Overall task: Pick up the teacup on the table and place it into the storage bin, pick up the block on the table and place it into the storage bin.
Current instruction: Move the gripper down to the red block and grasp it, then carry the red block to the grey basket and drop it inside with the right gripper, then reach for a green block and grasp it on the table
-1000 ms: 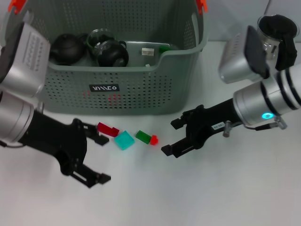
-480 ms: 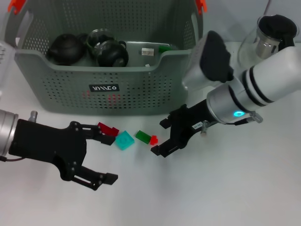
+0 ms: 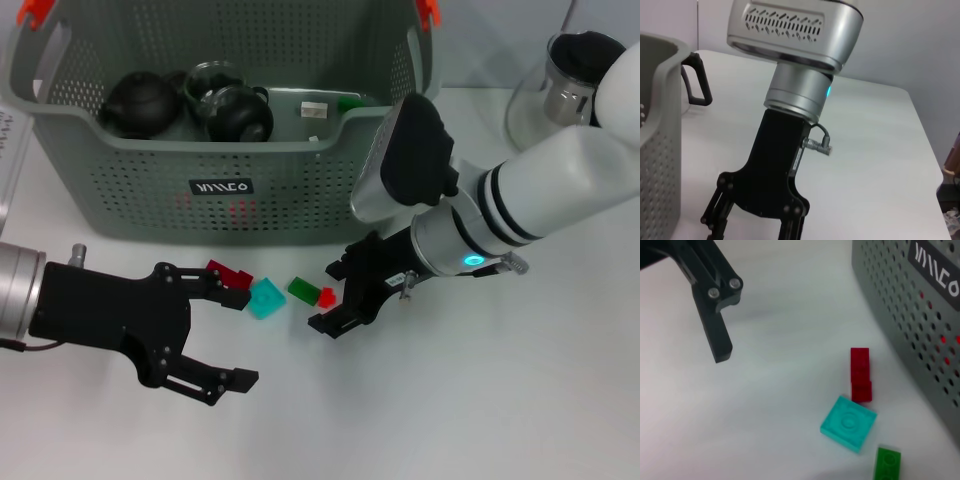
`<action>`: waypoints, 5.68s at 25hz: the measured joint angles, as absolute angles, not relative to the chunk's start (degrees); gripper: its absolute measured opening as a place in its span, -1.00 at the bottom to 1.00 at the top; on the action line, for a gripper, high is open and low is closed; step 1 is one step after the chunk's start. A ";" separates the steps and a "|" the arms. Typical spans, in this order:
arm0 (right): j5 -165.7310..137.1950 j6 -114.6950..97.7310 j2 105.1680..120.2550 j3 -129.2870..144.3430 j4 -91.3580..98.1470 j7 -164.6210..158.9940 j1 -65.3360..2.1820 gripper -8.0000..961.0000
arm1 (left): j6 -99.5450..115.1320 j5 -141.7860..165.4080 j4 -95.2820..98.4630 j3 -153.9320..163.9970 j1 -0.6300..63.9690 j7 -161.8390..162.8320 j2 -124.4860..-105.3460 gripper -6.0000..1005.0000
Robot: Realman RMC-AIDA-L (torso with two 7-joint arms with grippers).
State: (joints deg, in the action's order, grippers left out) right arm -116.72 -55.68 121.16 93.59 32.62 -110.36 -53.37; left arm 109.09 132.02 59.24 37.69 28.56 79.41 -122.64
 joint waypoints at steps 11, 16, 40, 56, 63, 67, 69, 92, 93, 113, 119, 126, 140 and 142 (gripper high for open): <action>-115.46 -51.08 121.38 96.67 31.38 -111.43 -53.37 0.40 | 108.44 132.00 58.63 37.61 28.57 79.37 -122.84 0.86; -114.51 -50.30 121.33 97.66 31.29 -111.40 -53.29 0.22 | 108.34 132.00 58.62 37.61 28.56 79.27 -122.88 0.86; -112.28 -49.17 121.12 100.72 30.60 -111.93 -53.37 -0.51 | 107.66 131.71 57.47 37.62 28.67 78.46 -122.75 0.86; -116.98 -76.83 119.96 84.56 58.58 -117.25 -43.17 -0.57 | 106.52 132.27 57.66 35.59 27.92 78.01 -122.49 0.86; -120.16 -81.90 120.08 83.91 73.57 -124.41 -43.36 -0.57 | 105.98 133.59 57.66 32.79 27.29 77.51 -121.99 0.86; -122.97 -81.68 120.19 82.10 76.44 -125.97 -46.89 -0.57 | 105.94 134.10 57.71 32.49 26.70 77.03 -122.07 0.86; -124.35 -80.14 120.28 80.75 75.52 -126.08 -48.99 -0.57 | 105.88 134.39 57.74 32.47 26.50 76.62 -122.20 0.86; -132.56 -59.76 119.94 72.78 62.34 -123.25 -59.55 0.25 | 105.02 134.22 57.22 32.42 26.99 76.11 -122.20 0.86; -131.96 -60.52 119.94 72.74 63.92 -123.23 -58.90 0.35 | 104.98 134.25 57.22 32.41 27.02 76.11 -122.18 0.86; -122.72 -90.86 120.18 76.38 72.74 -123.12 -41.14 0.91 | 104.59 134.56 57.38 32.94 27.34 75.72 -122.11 0.84; -124.91 -81.28 120.24 78.30 54.74 -120.29 -47.91 0.91 | 104.57 134.63 57.15 32.98 27.60 75.36 -122.04 0.84; -125.37 -66.35 120.79 86.63 39.55 -119.92 -55.03 0.90 | 104.07 134.65 56.75 32.96 27.55 75.07 -122.17 0.83; -118.84 -53.05 121.21 101.22 36.40 -122.48 -55.79 0.77 | 103.97 134.65 56.23 32.96 27.69 74.96 -122.38 0.82; -118.05 -51.36 121.27 102.70 36.18 -122.49 -55.63 0.74 | 103.89 134.65 56.23 32.95 27.69 74.93 -122.43 0.82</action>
